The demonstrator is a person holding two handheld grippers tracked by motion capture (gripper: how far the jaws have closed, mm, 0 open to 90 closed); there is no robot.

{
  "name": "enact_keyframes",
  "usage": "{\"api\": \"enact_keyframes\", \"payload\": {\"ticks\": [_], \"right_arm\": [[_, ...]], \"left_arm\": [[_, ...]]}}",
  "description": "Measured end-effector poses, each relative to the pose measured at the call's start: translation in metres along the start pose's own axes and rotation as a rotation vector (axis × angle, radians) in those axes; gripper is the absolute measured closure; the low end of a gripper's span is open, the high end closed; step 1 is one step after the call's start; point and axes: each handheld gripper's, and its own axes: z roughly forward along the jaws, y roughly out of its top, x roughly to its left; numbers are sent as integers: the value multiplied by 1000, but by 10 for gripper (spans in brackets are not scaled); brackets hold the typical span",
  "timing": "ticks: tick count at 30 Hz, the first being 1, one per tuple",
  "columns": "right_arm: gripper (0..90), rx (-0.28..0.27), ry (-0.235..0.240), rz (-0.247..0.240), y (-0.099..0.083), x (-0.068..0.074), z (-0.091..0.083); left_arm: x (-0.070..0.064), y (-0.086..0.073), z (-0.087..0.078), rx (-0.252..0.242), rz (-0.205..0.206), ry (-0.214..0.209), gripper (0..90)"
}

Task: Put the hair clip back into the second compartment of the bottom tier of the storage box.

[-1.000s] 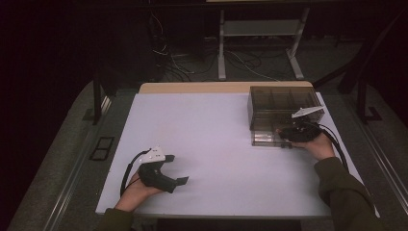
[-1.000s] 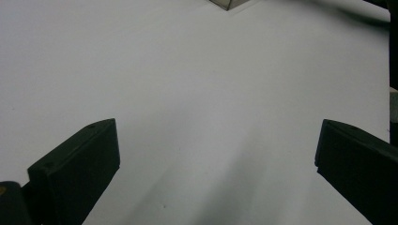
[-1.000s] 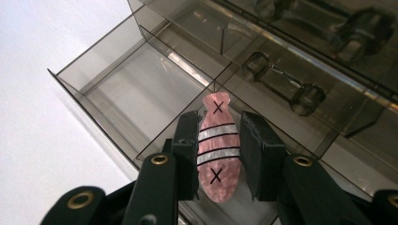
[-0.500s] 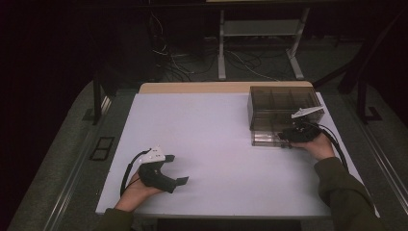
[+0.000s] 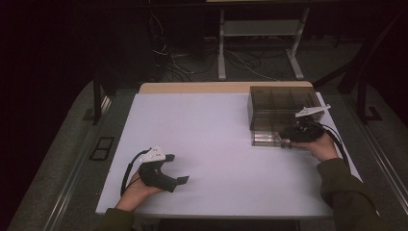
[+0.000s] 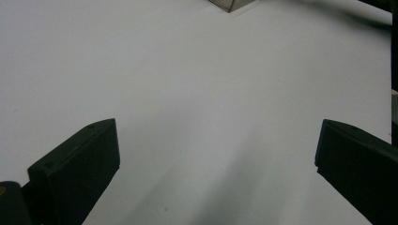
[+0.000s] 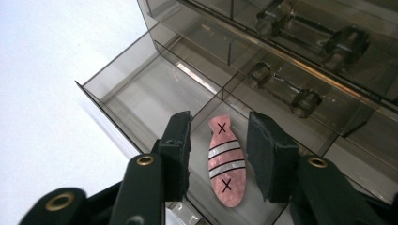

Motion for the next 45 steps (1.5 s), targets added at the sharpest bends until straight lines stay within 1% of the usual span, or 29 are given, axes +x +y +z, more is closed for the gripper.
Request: {"api": "enact_keyframes", "payload": {"ticks": [6, 10, 19, 22, 24, 30, 33, 36, 41, 43, 45], "right_arm": [[507, -21, 1, -13, 2, 5, -3], [468, -33, -1, -8, 3, 8, -6], [426, -59, 9, -7, 2, 13, -10], [417, -64, 26, -8, 1, 16, -11], [411, -71, 29, -18, 0, 18, -12], [387, -96, 40, -12, -2, 27, -16], [376, -101, 33, -20, -5, 31, -17], [362, -104, 23, -14, -8, 34, -17], [339, -118, 29, -13, -13, 39, -20], [332, -125, 23, -15, -15, 41, -20], [318, -119, 13, -18, -16, 44, -22]], "left_arm": [[0, 0, -1, -10, -9, -3, 0], [0, 0, -1, -10, -7, -3, 0], [-1, -1, -1, -6, -5, -2, 0], [-1, -2, -2, -6, -5, -1, 0], [-1, -2, -2, -6, -7, -1, 0], [0, -2, -3, -10, -7, -1, 0], [0, -2, -3, -7, -6, -3, 0], [-1, -2, -2, -7, -4, -5, 0], [0, -2, -2, -7, -3, -6, 0], [0, -2, -2, -6, -3, -6, 0], [0, -2, -2, -4, -2, -6, 0]]}}
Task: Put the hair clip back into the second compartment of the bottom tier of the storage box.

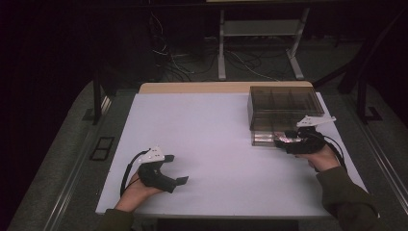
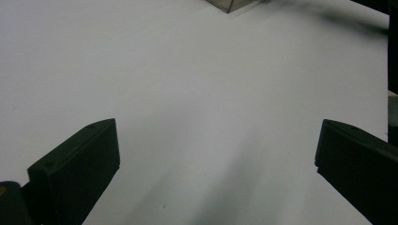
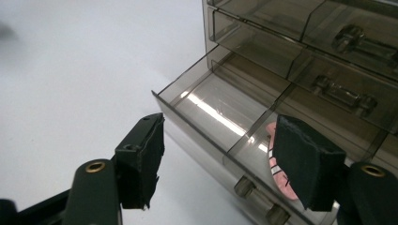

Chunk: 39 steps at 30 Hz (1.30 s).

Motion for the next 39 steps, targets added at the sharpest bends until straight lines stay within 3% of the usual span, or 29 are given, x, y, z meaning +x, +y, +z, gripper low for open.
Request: {"api": "enact_keyframes", "payload": {"ticks": [16, 21, 25, 39], "right_arm": [[201, -56, 12, 3, -14, 17, -11], [189, -60, 16, 12, -19, 21, -14], [179, -54, -9, 3, -21, 28, -16], [178, -102, -3, 4, -36, 43, -21]], "left_arm": [[-1, 0, 0, -1, 1, -3, 0], [-1, 0, 1, 0, 3, -4, 0], [-1, 0, 0, -1, 5, -6, 0], [-2, 1, 1, 3, 8, -9, 0]]}}
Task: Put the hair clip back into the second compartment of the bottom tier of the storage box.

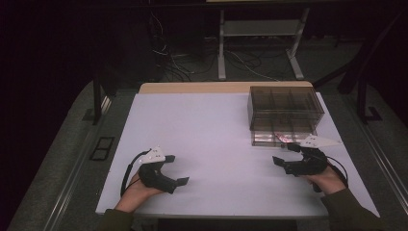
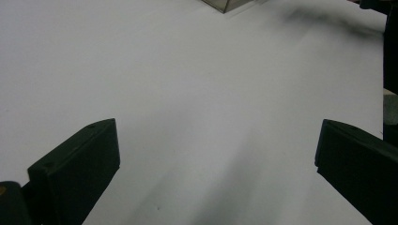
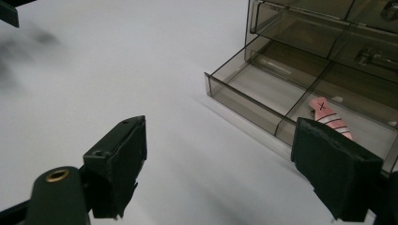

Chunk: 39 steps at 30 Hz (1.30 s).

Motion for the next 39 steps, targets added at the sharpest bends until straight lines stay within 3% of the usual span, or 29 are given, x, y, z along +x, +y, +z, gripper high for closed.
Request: {"api": "enact_keyframes", "payload": {"ticks": [11, 25, 35, 39], "right_arm": [[135, -19, 46, -4, -10, 10, -2], [113, -52, 65, -8, -19, 16, -5], [113, 0, 51, -41, -29, 14, -6], [113, -3, 53, -41, -28, 15, -7]], "left_arm": [[-1, 0, 0, -1, -4, -2, 0], [-1, 0, 0, -5, -2, -1, 0], [-1, 0, 0, 5, 7, 1, 0], [-2, 0, 0, 4, 6, 4, 0]]}}
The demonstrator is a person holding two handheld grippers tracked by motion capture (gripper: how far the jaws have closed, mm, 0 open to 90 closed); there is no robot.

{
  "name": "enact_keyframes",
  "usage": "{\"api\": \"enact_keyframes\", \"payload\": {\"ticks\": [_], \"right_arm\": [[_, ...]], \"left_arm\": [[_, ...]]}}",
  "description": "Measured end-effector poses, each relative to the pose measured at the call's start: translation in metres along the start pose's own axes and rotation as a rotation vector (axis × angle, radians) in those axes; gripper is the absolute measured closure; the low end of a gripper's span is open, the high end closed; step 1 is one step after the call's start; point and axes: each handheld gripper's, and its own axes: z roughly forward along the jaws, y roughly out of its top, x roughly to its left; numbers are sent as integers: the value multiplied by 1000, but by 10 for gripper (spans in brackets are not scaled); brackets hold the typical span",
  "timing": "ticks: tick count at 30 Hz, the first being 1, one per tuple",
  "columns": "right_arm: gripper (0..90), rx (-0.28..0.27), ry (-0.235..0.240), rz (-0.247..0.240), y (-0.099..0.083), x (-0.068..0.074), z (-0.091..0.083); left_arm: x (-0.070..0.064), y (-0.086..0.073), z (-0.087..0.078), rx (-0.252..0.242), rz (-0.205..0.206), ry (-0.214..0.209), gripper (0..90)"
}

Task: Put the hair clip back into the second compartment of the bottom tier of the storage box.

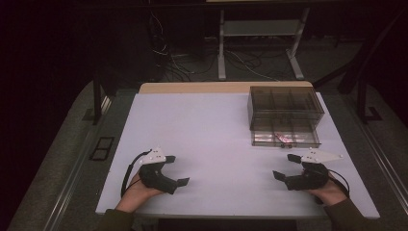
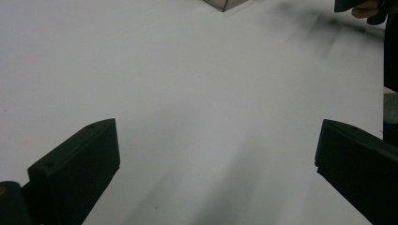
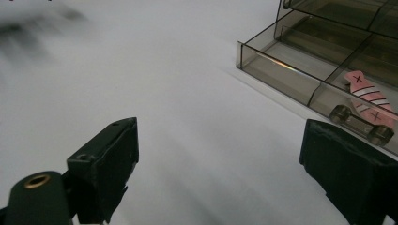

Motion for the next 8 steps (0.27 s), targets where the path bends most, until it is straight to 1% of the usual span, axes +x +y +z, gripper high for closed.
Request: {"api": "enact_keyframes", "payload": {"ticks": [8], "right_arm": [[113, -1, -1, -12, 1, 1, -1]], "left_arm": [[0, 0, 1, 1, 1, 2, 0]]}}
